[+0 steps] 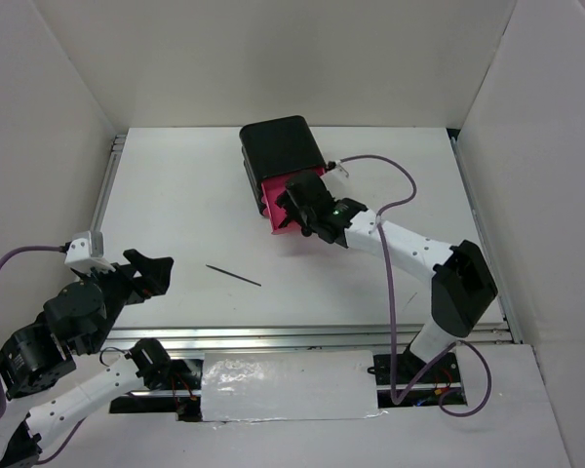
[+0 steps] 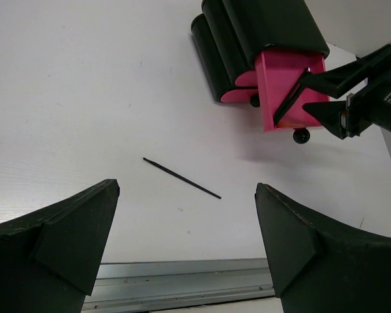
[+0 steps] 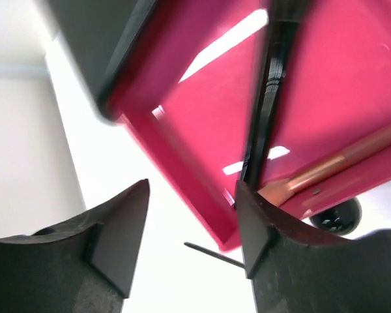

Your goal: Organize the makeup

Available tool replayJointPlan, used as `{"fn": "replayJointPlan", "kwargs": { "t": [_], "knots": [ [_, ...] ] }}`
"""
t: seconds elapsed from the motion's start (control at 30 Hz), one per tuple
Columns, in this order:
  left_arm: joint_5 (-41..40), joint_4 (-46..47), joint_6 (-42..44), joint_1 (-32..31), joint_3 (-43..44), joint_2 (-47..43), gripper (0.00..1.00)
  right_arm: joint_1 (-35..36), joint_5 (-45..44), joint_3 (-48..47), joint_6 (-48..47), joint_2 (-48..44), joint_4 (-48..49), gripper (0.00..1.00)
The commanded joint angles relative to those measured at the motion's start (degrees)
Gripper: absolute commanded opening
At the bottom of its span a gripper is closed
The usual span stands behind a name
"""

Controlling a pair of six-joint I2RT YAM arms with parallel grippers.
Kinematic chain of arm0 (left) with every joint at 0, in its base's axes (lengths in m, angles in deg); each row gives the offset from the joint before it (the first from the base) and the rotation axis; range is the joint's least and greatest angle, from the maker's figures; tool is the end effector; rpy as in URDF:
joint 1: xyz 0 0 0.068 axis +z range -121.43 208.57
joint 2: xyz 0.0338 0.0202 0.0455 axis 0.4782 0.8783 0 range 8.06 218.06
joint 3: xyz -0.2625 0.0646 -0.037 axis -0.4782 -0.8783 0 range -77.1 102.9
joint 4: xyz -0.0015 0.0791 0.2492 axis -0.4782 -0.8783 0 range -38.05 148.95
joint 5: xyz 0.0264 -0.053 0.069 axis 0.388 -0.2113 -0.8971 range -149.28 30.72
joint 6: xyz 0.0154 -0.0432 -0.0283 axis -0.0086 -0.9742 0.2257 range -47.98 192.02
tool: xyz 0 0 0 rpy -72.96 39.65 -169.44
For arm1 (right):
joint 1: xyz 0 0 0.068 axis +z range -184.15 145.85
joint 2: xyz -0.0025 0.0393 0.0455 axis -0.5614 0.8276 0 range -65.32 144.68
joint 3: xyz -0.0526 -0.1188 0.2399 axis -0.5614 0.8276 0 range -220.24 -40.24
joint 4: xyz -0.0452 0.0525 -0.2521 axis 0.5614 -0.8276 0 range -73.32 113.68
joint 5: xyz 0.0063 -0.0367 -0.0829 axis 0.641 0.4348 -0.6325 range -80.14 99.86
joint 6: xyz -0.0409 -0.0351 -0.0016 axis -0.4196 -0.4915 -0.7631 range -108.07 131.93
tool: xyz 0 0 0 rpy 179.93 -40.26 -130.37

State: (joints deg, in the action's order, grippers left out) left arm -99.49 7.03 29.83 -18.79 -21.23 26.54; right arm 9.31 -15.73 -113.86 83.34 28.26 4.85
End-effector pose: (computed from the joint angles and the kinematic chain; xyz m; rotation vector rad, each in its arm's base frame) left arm 0.0343 -0.0034 0.3683 -0.4099 1.7423 -0.4913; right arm 0.2791 0.2434 0.2833 0.7740 2.1051 0.6280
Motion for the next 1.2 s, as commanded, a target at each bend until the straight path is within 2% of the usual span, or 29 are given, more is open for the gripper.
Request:
{"fn": "replayJointPlan", "kwargs": {
  "t": [0.0, 0.03, 0.07, 0.1, 0.13, 0.17, 0.2, 0.23, 0.33, 0.4, 0.53, 0.63, 0.73, 0.9, 1.1, 1.17],
  "knots": [
    [-0.9, 1.2, -0.1, -0.3, 0.5, -0.7, 0.99, 5.5, -4.9, -3.3, -18.3, -4.6, 6.4, 0.66],
    [-1.0, 1.1, -0.2, -0.3, 0.4, -0.6, 0.99, 6.9, -3.7, -3.8, -25.1, -4.3, 12.1, 0.67],
    [-1.1, 1.0, -0.3, -0.3, 0.5, -0.3, 0.99, 9.3, 4.4, -4.6, -31.5, -3.4, 13.8, 0.68],
    [-1.3, 0.8, -0.5, -0.3, 0.5, -0.3, 1.00, 10.1, 11.1, -7.2, -44.1, -0.7, 13.2, 0.68],
    [-1.4, 0.7, -0.7, -0.3, 0.6, -0.2, 0.99, 11.8, 24.2, -9.1, -49.7, 1.1, 10.3, 0.68],
    [-2.5, 0.3, -1.2, -0.3, 0.7, 0.1, 0.99, 12.8, 27.5, -11.3, -53.6, 3.4, 6.2, 0.71],
    [-4.1, -0.4, -2.2, -0.3, 0.9, 0.2, 0.99, 14.0, 27.2, -16.9, -58.2, 8.7, 0.7, 0.71],
    [-6.2, -3.9, -6.3, -0.3, 1.9, 0.7, 0.99, 15.1, 25.7, -19.3, -59.4, 11.2, -8.9, 0.71],
    [-14.0, -13.1, -15.8, -0.3, 4.4, 3.5, 1.00, 19.6, 19.6, -22.0, -64.8, 19.3, -16.7, 0.69],
    [-16.2, -15.5, -19.1, -0.3, 5.0, 4.9, 1.00, 20.7, 17.3, -22.1, -65.9, 21.0, -18.2, 0.70],
    [-16.7, -17.2, -19.9, -0.3, 6.2, 10.2, 0.99, 21.0, 12.5, -23.8, -67.1, 24.5, -18.2, 0.72],
    [-16.8, -18.6, -20.9, -0.2, 7.1, 17.0, 0.99, 21.0, 12.0, -25.7, -69.4, 27.3, -17.2, 0.72],
    [-17.3, -20.8, -22.3, 0.6, 7.9, 20.0, 0.99, 20.7, 13.0, -29.4, -70.8, 30.9, -18.1, 0.72],
    [-17.4, -19.6, -21.5, 4.0, 7.4, 18.1, 0.99, 20.4, 15.9, -36.6, -74.7, 36.5, -20.0, 0.71],
    [-17.1, -18.9, -21.0, 4.9, 7.0, 15.3, 0.99, 17.5, 24.2, -47.7, -74.7, 43.7, -23.7, 0.67],
    [-17.1, -18.8, -21.0, 4.9, 6.9, 14.9, 0.99, 17.1, 25.2, -48.8, -74.8, 45.0, -24.1, 0.65]
  ]
}}
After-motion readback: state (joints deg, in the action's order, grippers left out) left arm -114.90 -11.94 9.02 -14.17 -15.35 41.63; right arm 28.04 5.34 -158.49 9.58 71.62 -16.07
